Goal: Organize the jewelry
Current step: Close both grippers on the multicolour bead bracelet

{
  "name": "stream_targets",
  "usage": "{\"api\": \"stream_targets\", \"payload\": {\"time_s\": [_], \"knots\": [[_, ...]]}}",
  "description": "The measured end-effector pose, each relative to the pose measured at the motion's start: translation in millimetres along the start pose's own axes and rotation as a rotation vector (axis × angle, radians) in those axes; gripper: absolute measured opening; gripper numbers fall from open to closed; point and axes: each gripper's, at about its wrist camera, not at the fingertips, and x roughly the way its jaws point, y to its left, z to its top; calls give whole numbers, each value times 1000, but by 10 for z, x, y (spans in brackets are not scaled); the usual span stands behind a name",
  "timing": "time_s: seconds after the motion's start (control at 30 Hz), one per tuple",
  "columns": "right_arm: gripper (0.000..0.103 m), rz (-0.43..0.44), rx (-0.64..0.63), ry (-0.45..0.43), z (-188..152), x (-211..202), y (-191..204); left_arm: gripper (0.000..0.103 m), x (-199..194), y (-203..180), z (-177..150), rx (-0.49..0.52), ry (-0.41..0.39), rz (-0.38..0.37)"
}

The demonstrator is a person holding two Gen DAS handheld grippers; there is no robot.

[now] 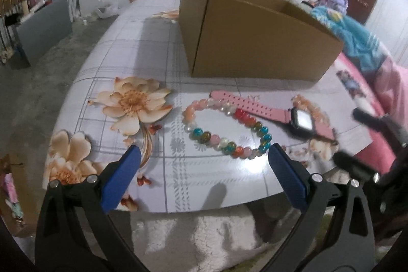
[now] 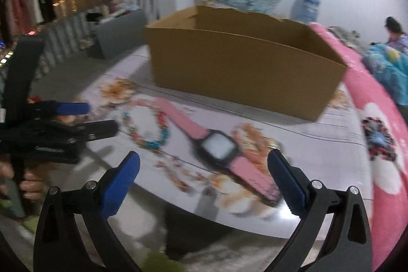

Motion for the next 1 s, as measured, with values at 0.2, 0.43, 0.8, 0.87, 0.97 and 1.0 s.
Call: {"api": "stream_targets", "payload": {"time_s": [0.2,0.43,0.8,0.87,0.97,1.0], "knots": [[77,149,101,73,96,184,24,96,28,6,125,46,-57,17],[63,240,239,148,155,449,-25,92,94,-19,233,144,-67,85],[38,166,189,221,241,768,200,37,380,21,280,206,50,57],[32,148,176,232,251,822,224,29,439,8,275,229,73,59],[24,141,170,256,245,891,250,25,488,-30,277,267,70,73],[24,134,164,253,252,901,266,23,494,-38,282,275,71,74]]}}
